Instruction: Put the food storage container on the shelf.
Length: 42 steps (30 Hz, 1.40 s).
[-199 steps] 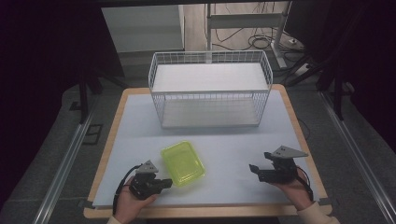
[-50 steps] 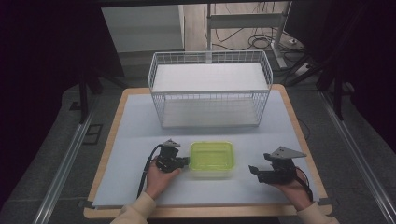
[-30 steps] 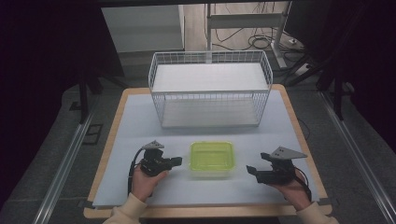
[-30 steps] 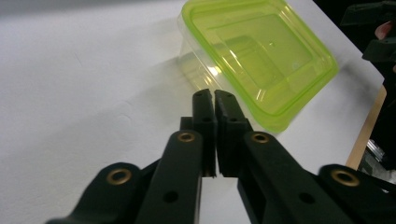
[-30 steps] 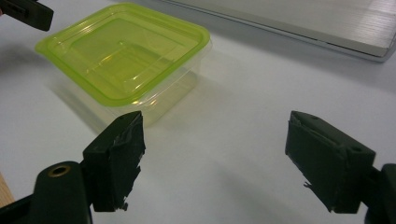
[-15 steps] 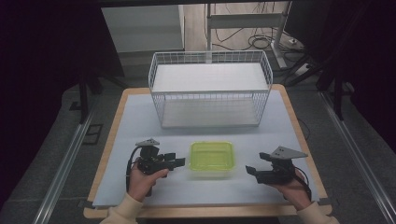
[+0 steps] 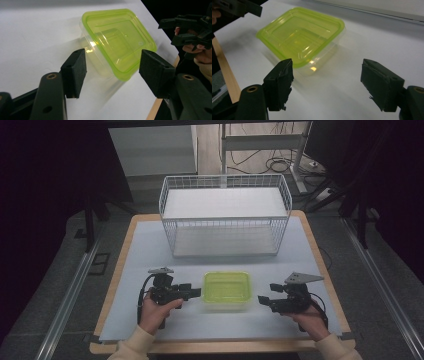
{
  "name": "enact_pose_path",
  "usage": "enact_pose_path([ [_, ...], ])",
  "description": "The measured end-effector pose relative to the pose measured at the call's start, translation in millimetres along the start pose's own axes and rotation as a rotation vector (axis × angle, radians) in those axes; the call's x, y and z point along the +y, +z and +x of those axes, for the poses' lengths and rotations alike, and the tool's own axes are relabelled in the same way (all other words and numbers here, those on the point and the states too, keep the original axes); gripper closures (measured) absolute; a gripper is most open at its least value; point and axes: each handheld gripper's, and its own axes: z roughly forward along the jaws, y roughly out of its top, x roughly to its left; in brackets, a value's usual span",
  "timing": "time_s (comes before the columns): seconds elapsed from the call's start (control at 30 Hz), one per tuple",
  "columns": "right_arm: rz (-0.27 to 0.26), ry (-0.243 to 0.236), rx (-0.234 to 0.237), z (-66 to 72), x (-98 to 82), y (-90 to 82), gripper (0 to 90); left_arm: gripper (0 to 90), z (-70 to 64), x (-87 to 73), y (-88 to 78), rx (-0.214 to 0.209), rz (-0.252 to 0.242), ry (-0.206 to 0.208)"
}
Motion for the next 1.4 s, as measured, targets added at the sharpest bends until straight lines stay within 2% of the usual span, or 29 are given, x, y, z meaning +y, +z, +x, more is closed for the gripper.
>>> enact_pose_path([
  [0.2,0.007,0.092,0.049,-6.5,11.3,12.3,28.9,39.7,1.5,4.3,7.2,-0.02,0.014,-0.018],
  [0.27,0.01,0.12,0.061,-9.8,13.3,16.1,30.0,40.3,3.1,7.8,11.2,-0.033,0.015,-0.041],
  [0.3,0.01,0.12,0.061,-9.8,13.3,16.1,30.0,40.6,3.1,7.8,11.2,-0.033,0.015,-0.041],
  [0.33,0.017,0.155,0.074,-13.4,15.1,20.1,31.2,41.1,3.3,10.9,15.3,-0.032,0.017,-0.044],
  [0.53,0.031,0.213,0.084,-17.3,19.2,29.9,35.3,41.6,3.0,12.2,21.9,-0.03,0.036,-0.049],
  [0.63,0.036,0.233,0.085,-18.4,21.1,35.3,37.8,42.0,6.4,11.9,23.3,-0.035,0.037,-0.069],
  [0.7,0.04,0.252,0.086,-19.4,21.7,38.9,39.1,43.1,9.8,11.9,25.2,-0.06,0.045,-0.1],
  [0.77,0.046,0.261,0.086,-20.1,21.7,41.3,39.9,43.7,11.0,11.9,26.2,-0.06,0.046,-0.108],
  [0.9,0.058,0.297,0.109,-20.9,21.4,48.1,42.0,45.6,14.7,11.7,29.1,-0.059,0.055,-0.12],
  [0.93,0.06,0.326,0.132,-21.7,20.9,51.2,42.9,46.3,15.4,11.4,30.6,-0.063,0.056,-0.129],
  [1.1,0.08,0.333,0.136,-20.9,20.0,55.6,46.5,51.7,17.6,10.2,34.5,-0.068,0.068,-0.146],
  [1.13,0.084,0.334,0.137,-20.8,19.7,56.2,47.4,51.7,18.8,9.3,36.1,-0.08,0.074,-0.155],
  [1.3,0.097,0.35,0.152,-21.8,17.0,58.3,55.0,63.4,19.8,8.1,40.4,-0.081,0.087,-0.153],
  [1.33,0.104,0.36,0.162,-22.7,15.6,59.7,61.0,67.4,20.1,7.5,41.0,-0.082,0.087,-0.155],
  [1.37,0.104,0.36,0.162,-22.7,15.6,59.7,61.0,68.7,20.1,7.5,41.0,-0.082,0.087,-0.155],
  [1.4,0.102,0.379,0.179,-23.9,14.6,60.4,66.5,69.6,20.1,7.2,41.1,-0.081,0.086,-0.153],
])
